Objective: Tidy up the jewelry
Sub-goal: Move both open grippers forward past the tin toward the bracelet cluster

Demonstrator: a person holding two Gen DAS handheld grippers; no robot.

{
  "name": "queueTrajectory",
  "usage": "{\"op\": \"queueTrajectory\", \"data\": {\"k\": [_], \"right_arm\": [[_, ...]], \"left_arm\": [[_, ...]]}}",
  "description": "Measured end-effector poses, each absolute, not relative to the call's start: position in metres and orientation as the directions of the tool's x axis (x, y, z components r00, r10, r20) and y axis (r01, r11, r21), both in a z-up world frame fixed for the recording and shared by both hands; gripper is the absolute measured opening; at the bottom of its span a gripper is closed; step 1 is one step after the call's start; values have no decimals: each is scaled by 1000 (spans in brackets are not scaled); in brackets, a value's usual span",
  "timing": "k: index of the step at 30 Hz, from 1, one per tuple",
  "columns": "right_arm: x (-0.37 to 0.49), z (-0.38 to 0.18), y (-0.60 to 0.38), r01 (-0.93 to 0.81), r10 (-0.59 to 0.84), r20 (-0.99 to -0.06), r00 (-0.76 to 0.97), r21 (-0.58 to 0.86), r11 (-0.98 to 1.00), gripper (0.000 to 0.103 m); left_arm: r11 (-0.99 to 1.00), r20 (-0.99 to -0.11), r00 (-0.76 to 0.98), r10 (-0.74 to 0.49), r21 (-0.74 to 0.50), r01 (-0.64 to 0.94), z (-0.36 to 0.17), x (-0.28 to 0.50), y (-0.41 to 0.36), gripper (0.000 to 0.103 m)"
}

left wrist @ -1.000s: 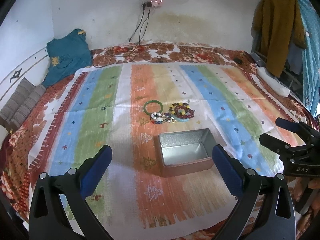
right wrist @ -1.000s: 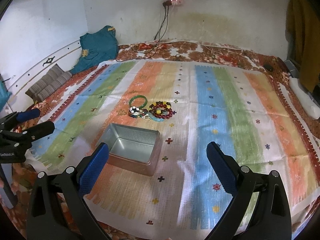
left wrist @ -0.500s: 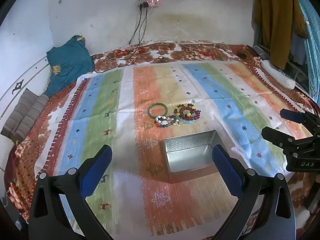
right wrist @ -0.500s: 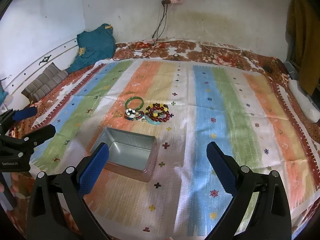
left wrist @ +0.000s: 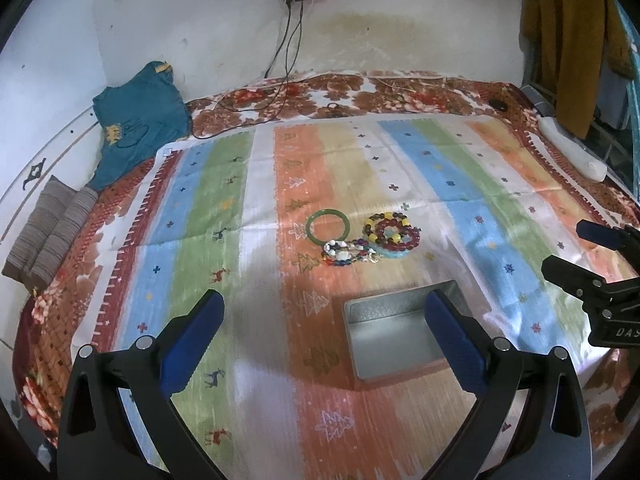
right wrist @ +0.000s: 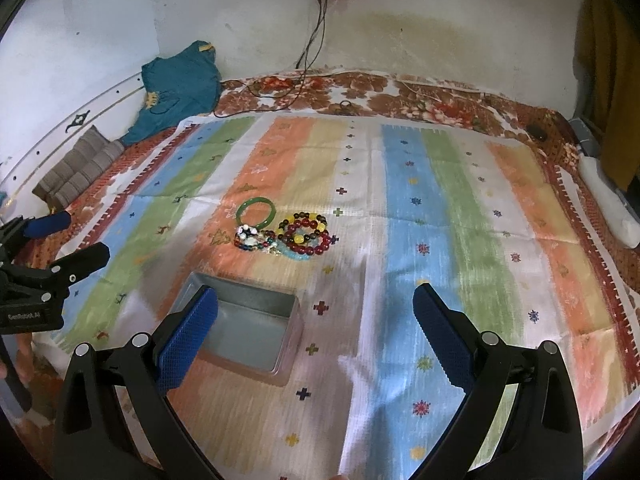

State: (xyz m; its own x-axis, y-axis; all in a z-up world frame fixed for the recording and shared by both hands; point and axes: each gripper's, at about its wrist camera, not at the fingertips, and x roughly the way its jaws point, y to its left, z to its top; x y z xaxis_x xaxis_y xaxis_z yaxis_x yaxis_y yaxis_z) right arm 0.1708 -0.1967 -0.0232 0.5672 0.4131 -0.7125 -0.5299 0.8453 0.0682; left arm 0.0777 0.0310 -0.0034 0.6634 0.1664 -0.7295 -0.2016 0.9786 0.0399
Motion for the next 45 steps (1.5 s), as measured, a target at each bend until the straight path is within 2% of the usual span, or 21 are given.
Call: {"op": "queueTrajectory", "data": {"k": [23, 45], "right_arm": [[222, -33, -175, -503, 391, -748, 537, 88, 860, 99], [264, -52, -155, -502, 366, -787, 496, 84, 861, 99]], "left_arm": [[974, -776, 605, 176, 48, -221, -18, 127, 54, 98], [969, -830, 527, 182, 61, -239, -55, 177, 84, 98]]}}
